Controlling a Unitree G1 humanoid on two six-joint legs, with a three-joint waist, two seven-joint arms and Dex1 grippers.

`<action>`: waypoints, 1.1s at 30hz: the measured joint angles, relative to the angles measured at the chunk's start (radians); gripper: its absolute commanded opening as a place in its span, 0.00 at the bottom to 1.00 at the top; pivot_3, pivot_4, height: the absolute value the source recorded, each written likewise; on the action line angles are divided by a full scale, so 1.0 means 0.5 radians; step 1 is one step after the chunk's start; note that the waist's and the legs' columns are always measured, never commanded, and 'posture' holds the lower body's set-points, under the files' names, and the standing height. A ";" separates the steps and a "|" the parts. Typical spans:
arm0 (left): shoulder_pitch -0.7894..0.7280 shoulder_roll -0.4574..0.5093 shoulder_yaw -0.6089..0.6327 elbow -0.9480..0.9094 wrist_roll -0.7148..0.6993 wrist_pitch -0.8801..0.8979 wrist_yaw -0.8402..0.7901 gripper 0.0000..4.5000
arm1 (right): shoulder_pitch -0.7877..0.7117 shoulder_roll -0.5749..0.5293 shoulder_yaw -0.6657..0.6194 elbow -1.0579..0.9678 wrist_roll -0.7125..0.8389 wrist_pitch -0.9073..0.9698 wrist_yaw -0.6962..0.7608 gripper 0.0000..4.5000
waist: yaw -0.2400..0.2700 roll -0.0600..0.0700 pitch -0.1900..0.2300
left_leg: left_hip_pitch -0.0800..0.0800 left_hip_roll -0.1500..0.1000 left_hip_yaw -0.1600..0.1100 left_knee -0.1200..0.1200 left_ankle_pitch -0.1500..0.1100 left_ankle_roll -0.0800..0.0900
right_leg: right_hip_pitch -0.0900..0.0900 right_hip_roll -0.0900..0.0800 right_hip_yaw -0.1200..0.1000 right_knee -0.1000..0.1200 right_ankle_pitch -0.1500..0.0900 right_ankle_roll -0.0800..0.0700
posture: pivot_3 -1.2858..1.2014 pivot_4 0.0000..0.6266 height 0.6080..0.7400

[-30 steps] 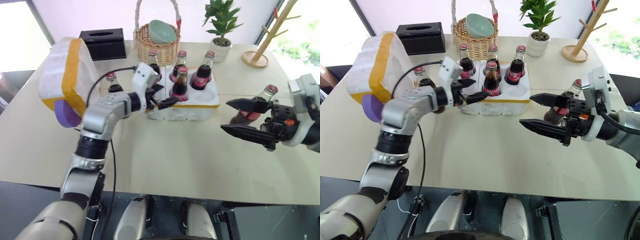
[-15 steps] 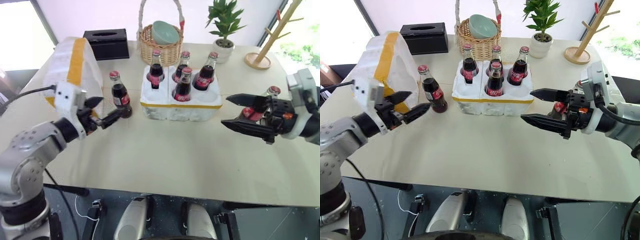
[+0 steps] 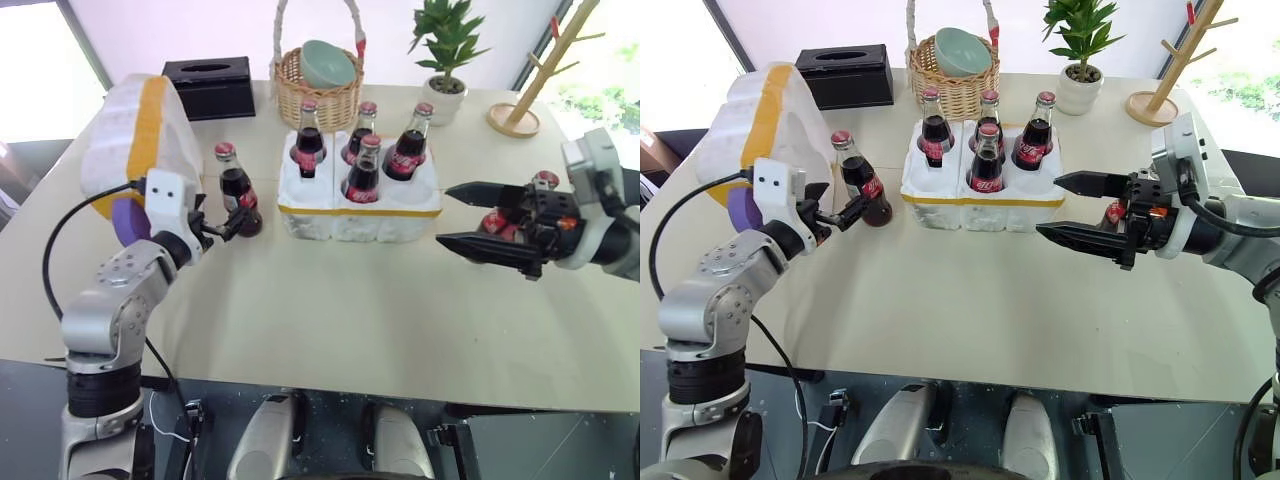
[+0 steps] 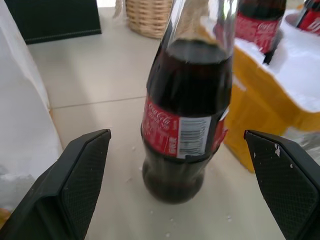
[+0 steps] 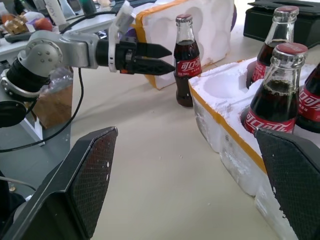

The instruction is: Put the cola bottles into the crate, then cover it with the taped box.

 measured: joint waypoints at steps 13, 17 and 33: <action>-0.310 -0.083 -0.200 0.610 0.192 -0.407 -0.112 0.88 | 0.018 0.020 -0.031 -0.034 0.013 0.023 -0.039 1.00 | -0.005 0.000 0.000 | -0.001 0.000 0.000 0.000 0.000 0.000 | 0.000 -0.001 0.000 0.001 0.001 0.001 | 0.52 0.24 0.97; -0.309 -0.080 -0.195 0.602 0.194 -0.392 -0.123 0.62 | 0.018 0.023 -0.031 -0.035 0.013 0.024 -0.053 1.00 | -0.006 0.000 0.000 | -0.001 0.000 0.000 0.000 0.000 0.000 | 0.000 0.000 0.000 0.001 0.001 0.001 | 0.52 0.24 0.97; -1.007 0.276 0.157 0.445 -0.678 0.292 -0.573 0.62 | 0.042 0.043 -0.036 -0.046 0.043 0.029 -0.094 1.00 | -0.007 -0.002 0.002 | -0.019 -0.002 -0.002 0.008 0.005 0.003 | -0.007 0.002 -0.002 0.004 0.002 0.003 | 0.52 0.24 0.97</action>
